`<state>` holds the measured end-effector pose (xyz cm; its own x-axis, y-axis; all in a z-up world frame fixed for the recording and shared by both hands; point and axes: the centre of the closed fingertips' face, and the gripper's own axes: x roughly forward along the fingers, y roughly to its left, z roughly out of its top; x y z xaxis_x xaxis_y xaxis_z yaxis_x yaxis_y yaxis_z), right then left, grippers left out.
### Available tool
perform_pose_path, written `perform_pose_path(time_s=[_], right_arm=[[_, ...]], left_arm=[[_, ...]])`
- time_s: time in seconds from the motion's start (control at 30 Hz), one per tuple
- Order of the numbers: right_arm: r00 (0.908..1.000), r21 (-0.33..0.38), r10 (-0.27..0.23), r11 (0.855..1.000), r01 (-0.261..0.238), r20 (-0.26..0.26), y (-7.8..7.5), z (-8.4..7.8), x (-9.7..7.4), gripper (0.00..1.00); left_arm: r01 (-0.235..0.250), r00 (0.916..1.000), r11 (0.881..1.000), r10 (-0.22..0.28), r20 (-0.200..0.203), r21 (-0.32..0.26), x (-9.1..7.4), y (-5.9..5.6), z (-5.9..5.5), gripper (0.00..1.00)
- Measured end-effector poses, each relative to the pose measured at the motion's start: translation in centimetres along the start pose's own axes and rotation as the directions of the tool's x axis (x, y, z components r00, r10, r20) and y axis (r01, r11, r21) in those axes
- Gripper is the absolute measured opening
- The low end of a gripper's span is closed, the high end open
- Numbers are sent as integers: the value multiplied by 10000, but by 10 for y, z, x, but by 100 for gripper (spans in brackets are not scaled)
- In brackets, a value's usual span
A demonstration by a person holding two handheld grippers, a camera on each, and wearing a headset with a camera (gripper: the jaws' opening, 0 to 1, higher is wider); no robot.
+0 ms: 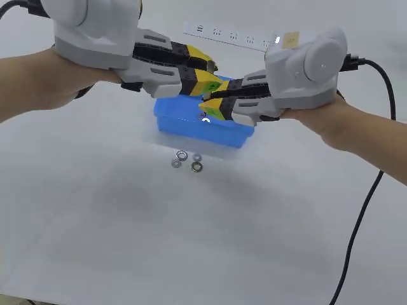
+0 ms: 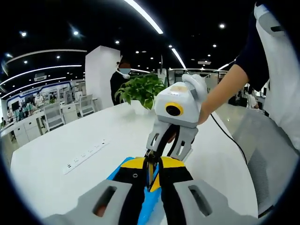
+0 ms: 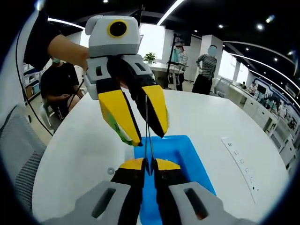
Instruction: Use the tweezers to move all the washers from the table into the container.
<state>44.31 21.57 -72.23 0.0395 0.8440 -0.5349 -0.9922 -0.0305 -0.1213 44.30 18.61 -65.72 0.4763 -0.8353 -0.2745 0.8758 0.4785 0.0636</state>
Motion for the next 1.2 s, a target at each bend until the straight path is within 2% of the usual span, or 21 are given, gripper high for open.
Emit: perform_pose_path(time_s=[0.13,0.17,0.2,0.27,0.3,0.5,0.57,0.63,0.87,1.03,1.2], right_arm=[[9999,-146,105,9998,-106,-56,1,-1,0,9],[9999,-116,110,9999,-110,-30,2,-1,0,9],[10000,-103,86,9999,-87,-45,2,-1,1,9],[9999,-124,63,9999,-64,-105,1,-2,1,9],[9999,-140,58,9999,-60,-119,1,-3,1,9],[9998,-494,-165,9987,159,-113,-1,-3,0,11],[9999,-184,-126,9998,124,-113,0,-3,0,12],[9997,-221,-164,9996,160,-159,0,-2,-1,13],[9987,43,-477,9988,478,-154,-4,3,-7,25],[9972,66,-575,9983,578,-484,0,-5,-12,33],[9953,151,-813,9965,821,-522,2,-6,-21,38]], left_arm=[[141,9999,9993,-141,-10,333,0,2,6,8],[142,9999,9991,-139,-60,394,-1,4,6,8],[352,9993,9986,-348,-123,406,-1,2,5,8],[362,9991,9951,-341,-239,925,0,4,3,7],[574,9980,9937,-547,-305,965,1,0,2,7],[534,9982,9877,-488,-352,1466,1,0,1,5],[517,9983,9870,-467,-359,1522,1,1,1,5],[515,9981,9861,-457,-404,1578,1,1,1,5],[533,9972,9800,-424,-608,1915,3,-6,7,5],[498,9965,9773,-348,-758,2058,4,-7,7,5],[424,9966,9770,-267,-775,2090,1,-5,9,5]])
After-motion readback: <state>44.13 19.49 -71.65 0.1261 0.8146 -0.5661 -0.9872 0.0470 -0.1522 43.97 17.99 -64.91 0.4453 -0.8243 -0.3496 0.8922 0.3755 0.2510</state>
